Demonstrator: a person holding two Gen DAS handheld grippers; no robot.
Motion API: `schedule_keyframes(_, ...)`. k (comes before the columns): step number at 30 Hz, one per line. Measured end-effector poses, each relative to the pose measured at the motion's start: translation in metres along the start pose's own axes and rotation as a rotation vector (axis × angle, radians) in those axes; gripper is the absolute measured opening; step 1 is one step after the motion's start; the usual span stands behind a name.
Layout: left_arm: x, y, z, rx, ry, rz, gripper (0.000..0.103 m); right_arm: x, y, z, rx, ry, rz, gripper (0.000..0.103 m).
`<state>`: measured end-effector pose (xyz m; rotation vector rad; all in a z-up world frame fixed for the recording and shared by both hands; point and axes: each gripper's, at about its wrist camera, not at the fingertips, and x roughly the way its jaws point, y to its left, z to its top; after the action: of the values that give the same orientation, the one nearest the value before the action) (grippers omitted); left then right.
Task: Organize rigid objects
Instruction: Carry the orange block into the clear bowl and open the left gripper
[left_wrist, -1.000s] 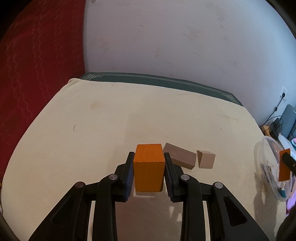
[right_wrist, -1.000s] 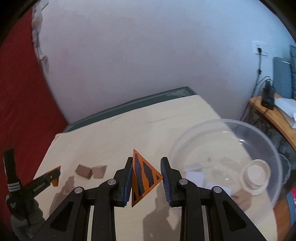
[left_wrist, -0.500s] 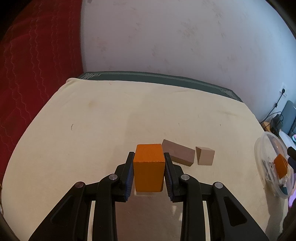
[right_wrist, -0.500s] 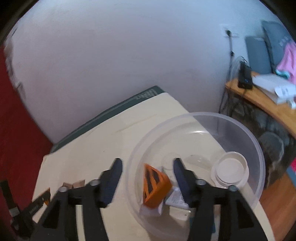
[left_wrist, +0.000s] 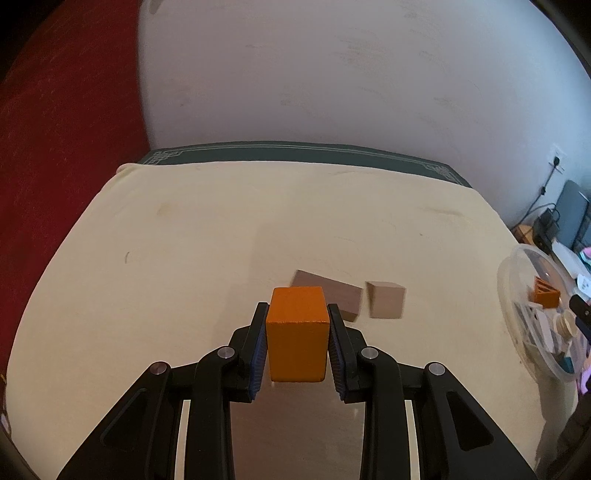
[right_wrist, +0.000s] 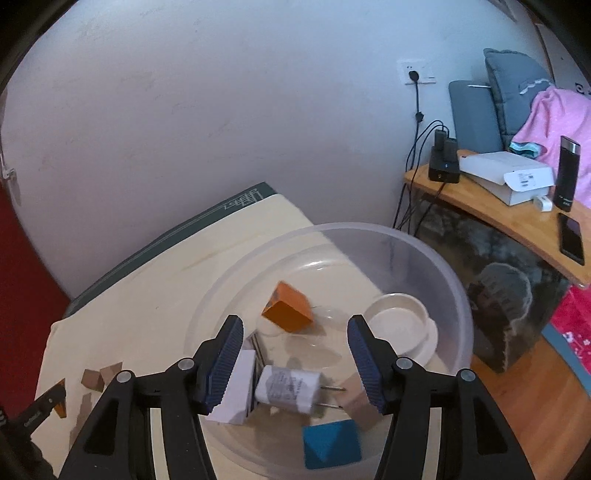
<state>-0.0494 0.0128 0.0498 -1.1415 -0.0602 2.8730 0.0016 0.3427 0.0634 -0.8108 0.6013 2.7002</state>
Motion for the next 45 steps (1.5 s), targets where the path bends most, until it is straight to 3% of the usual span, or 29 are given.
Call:
schedule_keyframes(13,-0.009,-0.06,0.009,0.082,0.012,-0.127,0.03,-0.014,-0.023,0.007,0.085,-0.083,-0.08,0.071)
schedule_keyframes(18,-0.011,-0.09,0.015,0.126,0.01,-0.18,0.03,-0.02,-0.018,0.003,0.064,-0.132,-0.122,0.072)
schedule_keyframes(23,-0.011,-0.121,0.02,0.166,0.015,-0.215,0.03,-0.026,-0.018,0.002,0.059,-0.163,-0.117,0.082)
schedule_keyframes(28,-0.011,-0.145,0.022,0.199,0.021,-0.246,0.03,-0.024,-0.024,0.002,0.084,-0.149,-0.115,0.083)
schedule_keyframes(32,-0.012,-0.164,0.024,0.229,0.015,-0.267,0.03,-0.024,-0.03,0.001,0.124,-0.133,-0.119,0.089)
schedule_keyframes(45,-0.006,-0.218,0.028,0.305,0.009,-0.358,0.031,-0.024,-0.035,-0.001,0.157,-0.124,-0.108,0.09)
